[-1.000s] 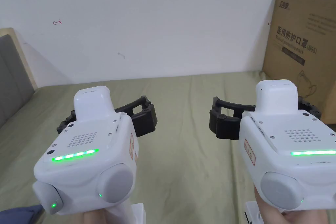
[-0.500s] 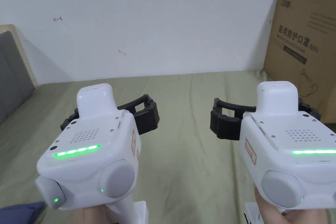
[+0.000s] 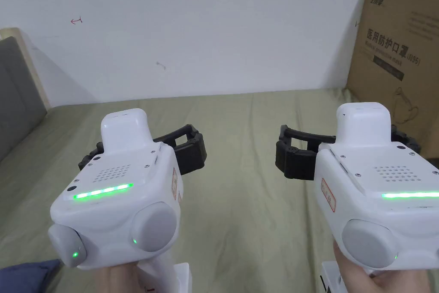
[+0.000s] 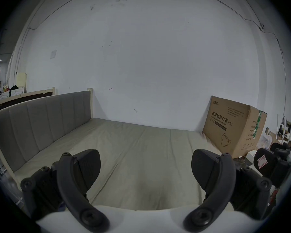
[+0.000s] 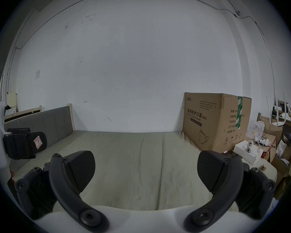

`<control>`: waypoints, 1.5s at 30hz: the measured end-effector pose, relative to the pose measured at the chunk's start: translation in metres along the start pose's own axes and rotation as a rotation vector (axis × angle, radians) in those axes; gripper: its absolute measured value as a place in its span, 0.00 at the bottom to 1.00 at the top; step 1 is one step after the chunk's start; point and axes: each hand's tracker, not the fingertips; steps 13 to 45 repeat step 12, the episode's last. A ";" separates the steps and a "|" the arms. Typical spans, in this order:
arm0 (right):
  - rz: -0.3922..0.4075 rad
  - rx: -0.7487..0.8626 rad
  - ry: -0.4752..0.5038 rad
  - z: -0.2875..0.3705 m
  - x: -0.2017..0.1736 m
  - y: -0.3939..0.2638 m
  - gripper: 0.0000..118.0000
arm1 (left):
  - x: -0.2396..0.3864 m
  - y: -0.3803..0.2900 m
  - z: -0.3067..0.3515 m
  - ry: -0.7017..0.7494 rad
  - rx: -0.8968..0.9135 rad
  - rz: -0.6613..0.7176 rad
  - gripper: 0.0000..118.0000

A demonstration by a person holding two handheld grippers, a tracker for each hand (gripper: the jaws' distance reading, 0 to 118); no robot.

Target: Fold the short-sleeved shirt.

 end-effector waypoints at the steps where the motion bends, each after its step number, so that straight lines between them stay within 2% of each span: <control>1: 0.000 -0.003 0.000 0.000 0.000 0.000 1.00 | 0.000 0.000 0.000 -0.001 0.000 0.000 0.94; 45: 0.016 0.001 0.010 -0.002 -0.003 0.002 1.00 | -0.002 0.005 0.001 -0.009 0.008 0.015 0.94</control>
